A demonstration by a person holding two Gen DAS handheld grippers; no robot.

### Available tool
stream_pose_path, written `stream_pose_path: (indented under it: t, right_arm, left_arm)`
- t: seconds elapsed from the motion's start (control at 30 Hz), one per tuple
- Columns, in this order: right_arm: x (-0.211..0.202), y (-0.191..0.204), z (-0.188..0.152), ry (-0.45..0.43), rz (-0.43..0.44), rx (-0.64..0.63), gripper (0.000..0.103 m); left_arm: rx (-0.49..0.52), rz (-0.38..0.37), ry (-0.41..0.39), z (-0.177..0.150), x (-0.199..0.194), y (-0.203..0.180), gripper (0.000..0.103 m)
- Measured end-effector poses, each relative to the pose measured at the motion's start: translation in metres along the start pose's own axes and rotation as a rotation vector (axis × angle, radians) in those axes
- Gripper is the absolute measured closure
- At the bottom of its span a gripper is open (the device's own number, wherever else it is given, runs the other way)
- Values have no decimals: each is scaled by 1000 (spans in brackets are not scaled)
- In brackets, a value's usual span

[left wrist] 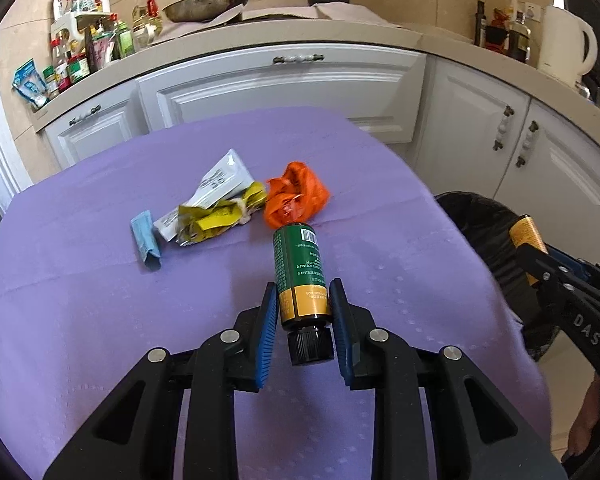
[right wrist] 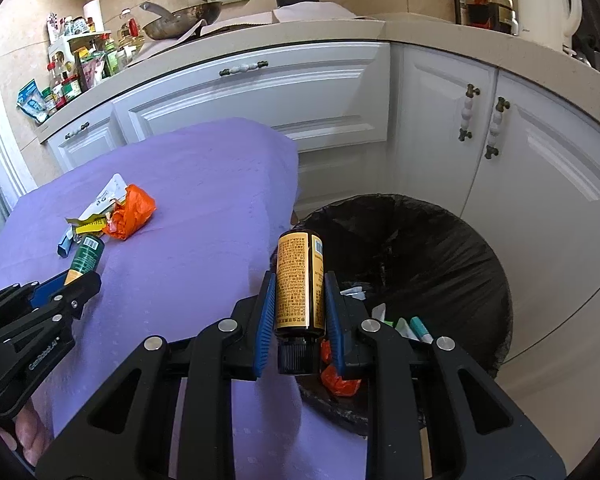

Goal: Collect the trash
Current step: 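Carry both bottles toward the bin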

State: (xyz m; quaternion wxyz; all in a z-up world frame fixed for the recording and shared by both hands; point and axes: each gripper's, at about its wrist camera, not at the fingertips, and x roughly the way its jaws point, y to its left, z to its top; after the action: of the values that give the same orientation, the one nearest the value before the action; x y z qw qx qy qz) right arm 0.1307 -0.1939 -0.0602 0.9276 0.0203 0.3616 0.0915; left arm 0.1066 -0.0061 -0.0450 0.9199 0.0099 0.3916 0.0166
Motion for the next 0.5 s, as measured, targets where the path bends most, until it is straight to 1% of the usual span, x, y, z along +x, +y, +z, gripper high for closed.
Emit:
stream_pose_path:
  t: [0.13, 0.5]
  right_arm:
    - [-8, -9, 1, -18, -27, 8, 80]
    - [-29, -45, 1, -72, -110, 40, 80]
  left_arm:
    - [17, -31, -30, 6, -8, -13, 76]
    - [103, -130, -91, 17, -19, -65, 76]
